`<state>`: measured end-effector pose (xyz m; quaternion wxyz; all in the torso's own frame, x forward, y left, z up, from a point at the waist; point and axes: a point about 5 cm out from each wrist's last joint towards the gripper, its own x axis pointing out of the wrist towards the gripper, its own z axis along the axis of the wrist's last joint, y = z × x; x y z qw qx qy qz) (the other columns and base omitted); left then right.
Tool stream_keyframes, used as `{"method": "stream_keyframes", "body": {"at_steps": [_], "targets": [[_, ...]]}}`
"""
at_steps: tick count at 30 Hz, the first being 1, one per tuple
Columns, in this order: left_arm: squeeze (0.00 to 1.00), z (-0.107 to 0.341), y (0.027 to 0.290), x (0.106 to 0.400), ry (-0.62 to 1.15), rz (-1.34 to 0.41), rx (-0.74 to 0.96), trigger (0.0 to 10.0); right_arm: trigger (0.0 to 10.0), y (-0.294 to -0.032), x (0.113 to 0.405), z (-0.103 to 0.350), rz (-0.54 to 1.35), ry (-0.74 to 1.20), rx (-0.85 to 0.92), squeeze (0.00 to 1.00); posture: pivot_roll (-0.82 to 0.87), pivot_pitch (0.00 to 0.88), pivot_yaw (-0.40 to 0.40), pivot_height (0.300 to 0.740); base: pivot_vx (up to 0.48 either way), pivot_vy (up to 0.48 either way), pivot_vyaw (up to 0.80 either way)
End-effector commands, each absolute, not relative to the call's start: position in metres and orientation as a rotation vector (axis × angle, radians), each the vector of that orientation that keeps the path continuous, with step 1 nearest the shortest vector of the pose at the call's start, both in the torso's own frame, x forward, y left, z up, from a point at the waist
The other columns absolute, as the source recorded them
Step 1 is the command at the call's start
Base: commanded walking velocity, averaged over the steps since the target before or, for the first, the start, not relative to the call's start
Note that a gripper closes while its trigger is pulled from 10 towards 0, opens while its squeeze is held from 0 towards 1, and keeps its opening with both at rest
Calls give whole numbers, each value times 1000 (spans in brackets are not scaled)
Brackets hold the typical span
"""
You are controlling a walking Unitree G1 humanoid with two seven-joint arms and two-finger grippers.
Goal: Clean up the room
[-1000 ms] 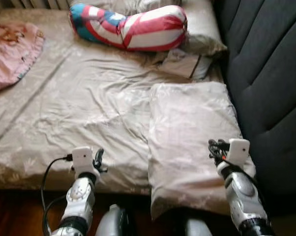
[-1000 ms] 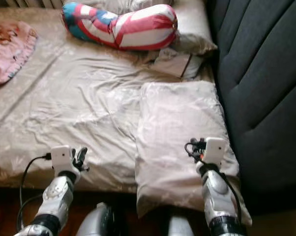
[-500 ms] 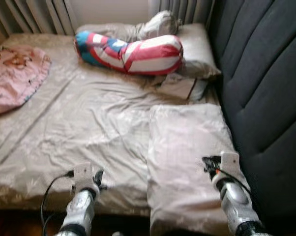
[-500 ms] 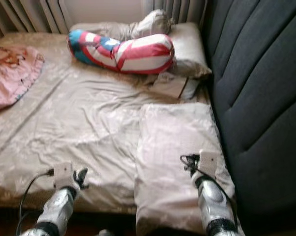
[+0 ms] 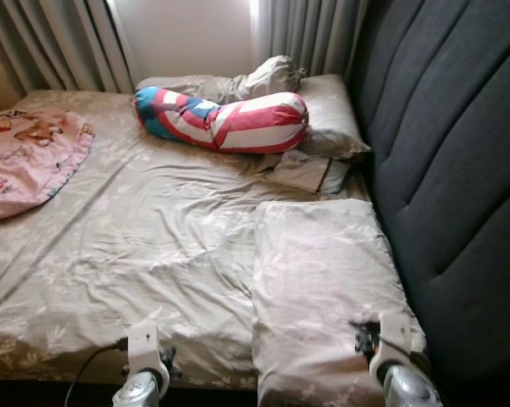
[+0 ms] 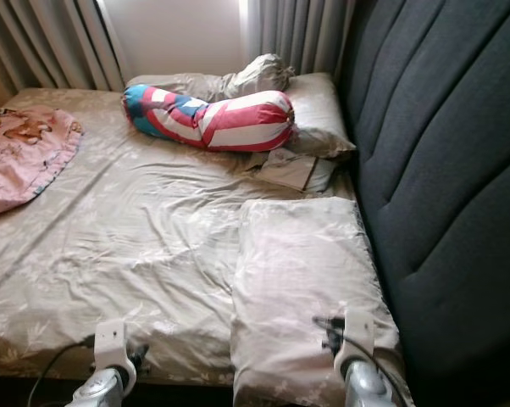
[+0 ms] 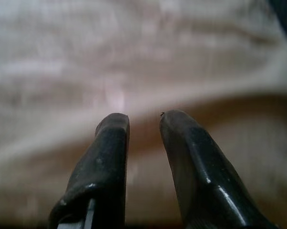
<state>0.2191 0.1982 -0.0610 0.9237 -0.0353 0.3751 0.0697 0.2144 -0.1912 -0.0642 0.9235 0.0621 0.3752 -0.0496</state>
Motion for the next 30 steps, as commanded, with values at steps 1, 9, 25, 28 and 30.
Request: {"method": "stream_keyframes", "body": {"at_steps": [1, 9, 25, 28, 30], "targets": [[0, -65, 195, 214, 809, 117, -55, 10000, 10000, -191, 211, -67, -115, 787, 134, 0, -137, 14, -13, 740, 0, 0, 0], [0, -32, 193, 261, 629, 75, -55, 10000, 10000, -193, 210, -67, -134, 783, 152, 0, -118, 43, -11, 740, 0, 0, 0], [0, -72, 215, 198, 874, 186, -19, 10000, 10000, -207, 178, -82, -166, 897, 126, 0, -138, 63, -18, 740, 0, 0, 0], [0, -75, 216, 192, 902, 178, 1, 10000, 10000, -213, 170, -85, -165, 916, 113, 0, -139, 63, -18, 740, 0, 0, 0], [0, -75, 216, 192, 904, 166, 14, 10000, 10000, -214, 170, -84, -161, 915, 106, 0, -139, 64, -17, 740, 0, 0, 0]]}}
